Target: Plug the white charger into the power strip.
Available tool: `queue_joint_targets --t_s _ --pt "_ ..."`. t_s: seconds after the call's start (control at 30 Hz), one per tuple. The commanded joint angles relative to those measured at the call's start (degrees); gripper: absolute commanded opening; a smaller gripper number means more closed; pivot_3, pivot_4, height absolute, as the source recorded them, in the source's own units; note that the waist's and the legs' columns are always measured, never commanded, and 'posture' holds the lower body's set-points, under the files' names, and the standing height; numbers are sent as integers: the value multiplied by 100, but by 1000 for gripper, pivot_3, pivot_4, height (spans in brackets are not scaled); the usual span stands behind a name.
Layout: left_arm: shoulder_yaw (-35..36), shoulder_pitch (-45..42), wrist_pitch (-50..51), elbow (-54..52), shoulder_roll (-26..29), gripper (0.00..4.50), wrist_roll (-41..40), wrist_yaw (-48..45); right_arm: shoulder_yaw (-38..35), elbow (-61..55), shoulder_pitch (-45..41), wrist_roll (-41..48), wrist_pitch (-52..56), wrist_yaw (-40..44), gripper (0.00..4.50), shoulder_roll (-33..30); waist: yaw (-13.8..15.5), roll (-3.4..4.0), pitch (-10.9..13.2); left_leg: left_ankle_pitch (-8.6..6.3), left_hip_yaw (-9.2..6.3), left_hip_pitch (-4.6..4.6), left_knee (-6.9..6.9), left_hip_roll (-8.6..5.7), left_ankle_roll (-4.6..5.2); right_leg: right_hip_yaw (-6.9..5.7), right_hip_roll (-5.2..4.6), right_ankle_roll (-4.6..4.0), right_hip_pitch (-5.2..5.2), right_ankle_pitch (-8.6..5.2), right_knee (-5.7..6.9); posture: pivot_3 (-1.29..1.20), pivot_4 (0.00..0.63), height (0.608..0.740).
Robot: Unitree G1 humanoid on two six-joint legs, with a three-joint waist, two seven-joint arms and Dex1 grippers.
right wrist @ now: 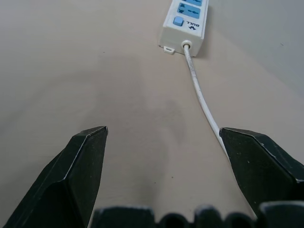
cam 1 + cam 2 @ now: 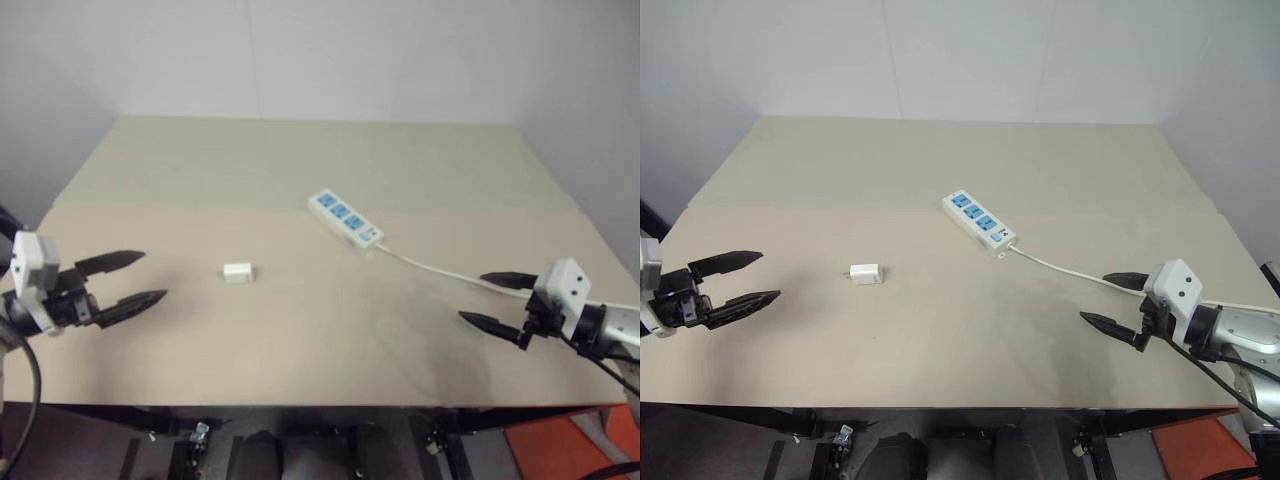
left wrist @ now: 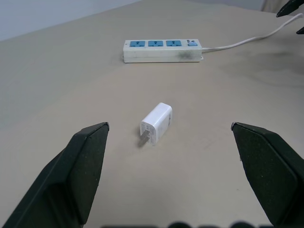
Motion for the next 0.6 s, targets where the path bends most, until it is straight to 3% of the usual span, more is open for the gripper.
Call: queue_joint_targets --t_s 0.03,0.6 --pt "33 -23 -21 -165 14 4500 -124 11 -166 -111 -74 -7 12 -36 4462 -73 -1 0 0 0 0 0 0 0 0 0 0 0 0 0 0 0 150 740" --pt "-52 -91 -79 -129 -50 4500 -105 113 -149 -86 -154 -95 -18 -76 4462 -46 0 0 0 0 0 0 0 0 0 0 0 0 0 0 0 0 150 740"
